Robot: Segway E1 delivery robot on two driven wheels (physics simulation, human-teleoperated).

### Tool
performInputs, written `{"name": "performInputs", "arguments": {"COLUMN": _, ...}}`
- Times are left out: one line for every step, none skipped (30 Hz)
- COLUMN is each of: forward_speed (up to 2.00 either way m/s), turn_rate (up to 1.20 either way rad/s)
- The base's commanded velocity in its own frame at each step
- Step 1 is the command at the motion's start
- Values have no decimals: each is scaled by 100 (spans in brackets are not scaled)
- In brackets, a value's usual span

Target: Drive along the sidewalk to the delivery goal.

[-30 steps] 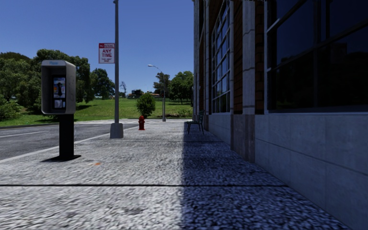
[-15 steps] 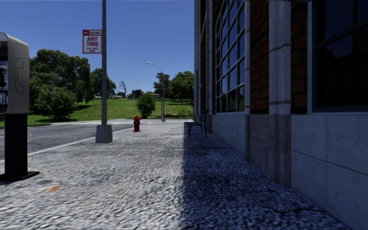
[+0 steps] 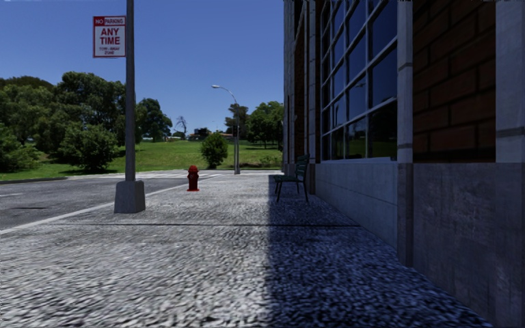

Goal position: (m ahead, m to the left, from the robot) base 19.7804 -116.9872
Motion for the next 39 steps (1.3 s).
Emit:
{"name": "performInputs", "arguments": {"forward_speed": 200, "turn_rate": 20}}
{"name": "performInputs", "arguments": {"forward_speed": 200, "turn_rate": 20}}
{"name": "performInputs", "arguments": {"forward_speed": 200, "turn_rate": 20}}
{"name": "performInputs", "arguments": {"forward_speed": 200, "turn_rate": 22}}
{"name": "performInputs", "arguments": {"forward_speed": 200, "turn_rate": 24}}
{"name": "performInputs", "arguments": {"forward_speed": 200, "turn_rate": 24}}
{"name": "performInputs", "arguments": {"forward_speed": 200, "turn_rate": 25}}
{"name": "performInputs", "arguments": {"forward_speed": 200, "turn_rate": 25}}
{"name": "performInputs", "arguments": {"forward_speed": 200, "turn_rate": 25}}
{"name": "performInputs", "arguments": {"forward_speed": 200, "turn_rate": 25}}
{"name": "performInputs", "arguments": {"forward_speed": 200, "turn_rate": 25}}
{"name": "performInputs", "arguments": {"forward_speed": 200, "turn_rate": 26}}
{"name": "performInputs", "arguments": {"forward_speed": 200, "turn_rate": 27}}
{"name": "performInputs", "arguments": {"forward_speed": 200, "turn_rate": 27}}
{"name": "performInputs", "arguments": {"forward_speed": 200, "turn_rate": 27}}
{"name": "performInputs", "arguments": {"forward_speed": 200, "turn_rate": 27}}
{"name": "performInputs", "arguments": {"forward_speed": 200, "turn_rate": 27}}
{"name": "performInputs", "arguments": {"forward_speed": 200, "turn_rate": 27}}
{"name": "performInputs", "arguments": {"forward_speed": 200, "turn_rate": 27}}
{"name": "performInputs", "arguments": {"forward_speed": 200, "turn_rate": 27}}
{"name": "performInputs", "arguments": {"forward_speed": 200, "turn_rate": 27}}
{"name": "performInputs", "arguments": {"forward_speed": 200, "turn_rate": 27}}
{"name": "performInputs", "arguments": {"forward_speed": 200, "turn_rate": 24}}
{"name": "performInputs", "arguments": {"forward_speed": 200, "turn_rate": 24}}
{"name": "performInputs", "arguments": {"forward_speed": 200, "turn_rate": 10}}
{"name": "performInputs", "arguments": {"forward_speed": 200, "turn_rate": 4}}
{"name": "performInputs", "arguments": {"forward_speed": 200, "turn_rate": 0}}
{"name": "performInputs", "arguments": {"forward_speed": 200, "turn_rate": 0}}
{"name": "performInputs", "arguments": {"forward_speed": 200, "turn_rate": 0}}
{"name": "performInputs", "arguments": {"forward_speed": 200, "turn_rate": 0}}
{"name": "performInputs", "arguments": {"forward_speed": 200, "turn_rate": 0}}
{"name": "performInputs", "arguments": {"forward_speed": 200, "turn_rate": 0}}
{"name": "performInputs", "arguments": {"forward_speed": 200, "turn_rate": 0}}
{"name": "performInputs", "arguments": {"forward_speed": 200, "turn_rate": 0}}
{"name": "performInputs", "arguments": {"forward_speed": 200, "turn_rate": 0}}
{"name": "performInputs", "arguments": {"forward_speed": 200, "turn_rate": 0}}
{"name": "performInputs", "arguments": {"forward_speed": 200, "turn_rate": 0}}
{"name": "performInputs", "arguments": {"forward_speed": 200, "turn_rate": 0}}
{"name": "performInputs", "arguments": {"forward_speed": 200, "turn_rate": 0}}
